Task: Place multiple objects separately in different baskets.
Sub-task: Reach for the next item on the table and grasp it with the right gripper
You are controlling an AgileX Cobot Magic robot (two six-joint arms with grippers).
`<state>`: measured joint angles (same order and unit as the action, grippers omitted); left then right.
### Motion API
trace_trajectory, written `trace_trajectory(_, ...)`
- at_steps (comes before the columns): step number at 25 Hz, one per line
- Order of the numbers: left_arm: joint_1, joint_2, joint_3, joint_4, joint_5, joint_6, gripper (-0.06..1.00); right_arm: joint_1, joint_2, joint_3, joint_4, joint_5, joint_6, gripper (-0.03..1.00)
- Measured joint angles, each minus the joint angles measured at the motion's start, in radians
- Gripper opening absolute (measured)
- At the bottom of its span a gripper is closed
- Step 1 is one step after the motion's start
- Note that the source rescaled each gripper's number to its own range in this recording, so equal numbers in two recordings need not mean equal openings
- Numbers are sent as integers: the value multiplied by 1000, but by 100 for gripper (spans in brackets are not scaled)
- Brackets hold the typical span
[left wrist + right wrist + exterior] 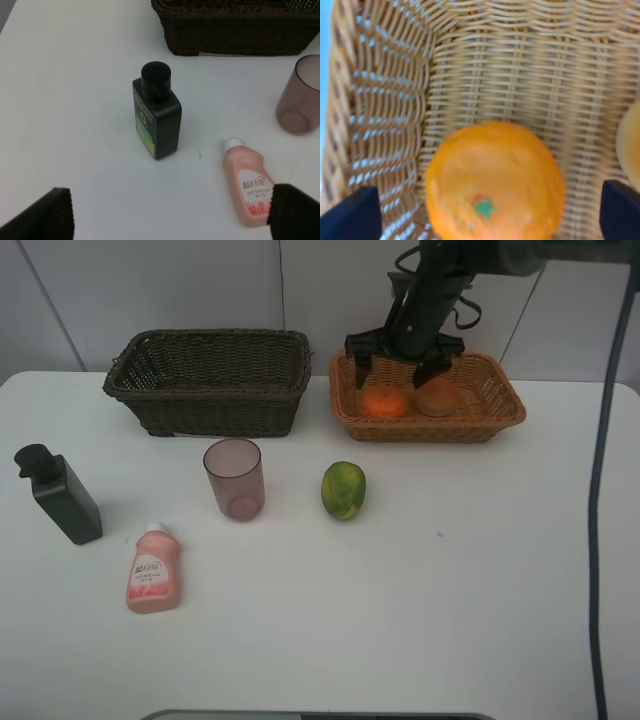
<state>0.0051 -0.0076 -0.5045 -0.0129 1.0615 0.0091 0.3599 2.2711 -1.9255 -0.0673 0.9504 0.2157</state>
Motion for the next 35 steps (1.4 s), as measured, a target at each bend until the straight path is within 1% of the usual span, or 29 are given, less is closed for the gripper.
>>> trace_trajectory(6,0,0,0,0,0,0,100,22,-70,0,6,111,19,90)
trace_trajectory(9,0,0,0,0,0,0,100,40,-88,-1,-13,160,78,90)
trace_trajectory(11,0,0,0,0,0,0,100,62,-104,15,-36,172,118,90)
trace_trajectory(15,0,0,0,0,0,0,100,116,-163,102,-75,175,203,90)
trace_trajectory(18,0,0,0,0,0,0,100,160,-206,186,-83,153,257,90)
trace_trajectory(22,0,0,0,0,0,0,100,221,-241,289,-92,118,271,90)
trace_trajectory(26,0,0,0,0,0,0,100,281,-251,361,-94,96,282,90)
trace_trajectory(29,0,0,0,0,0,0,100,322,-256,400,-94,79,328,90)
trace_trajectory(33,0,0,0,0,0,0,100,355,-257,452,-98,1,408,90)
trace_trajectory(35,0,0,0,0,0,0,100,361,-257,480,-99,-38,427,90)
